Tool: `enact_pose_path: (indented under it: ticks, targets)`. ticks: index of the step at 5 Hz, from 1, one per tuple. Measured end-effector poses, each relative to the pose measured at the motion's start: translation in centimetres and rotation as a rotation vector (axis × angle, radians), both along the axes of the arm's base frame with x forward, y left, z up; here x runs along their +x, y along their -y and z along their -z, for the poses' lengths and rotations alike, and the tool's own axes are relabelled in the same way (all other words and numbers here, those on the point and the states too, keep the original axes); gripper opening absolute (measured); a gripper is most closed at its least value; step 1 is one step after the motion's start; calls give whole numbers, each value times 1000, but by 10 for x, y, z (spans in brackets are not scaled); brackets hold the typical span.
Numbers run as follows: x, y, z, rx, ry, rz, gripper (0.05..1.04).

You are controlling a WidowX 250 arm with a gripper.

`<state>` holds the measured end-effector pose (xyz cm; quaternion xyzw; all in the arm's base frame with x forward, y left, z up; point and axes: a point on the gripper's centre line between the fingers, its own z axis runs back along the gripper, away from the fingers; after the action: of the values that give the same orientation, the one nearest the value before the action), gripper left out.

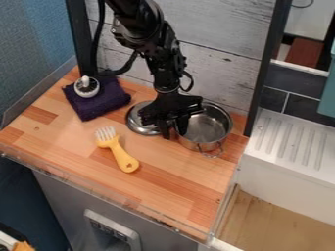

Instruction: Move the silver pot to the upper right of the table

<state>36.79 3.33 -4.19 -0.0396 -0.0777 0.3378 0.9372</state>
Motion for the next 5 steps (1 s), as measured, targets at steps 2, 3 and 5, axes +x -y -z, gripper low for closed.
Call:
enact_pose_path:
  ticks: [2,3,5]
  targets:
    - [-6,3,-11,67,19,18,1019]
    - [-9,5,-36,57,77,10,1010]
    - [-11,-3,-66,39,137,-35,1001]
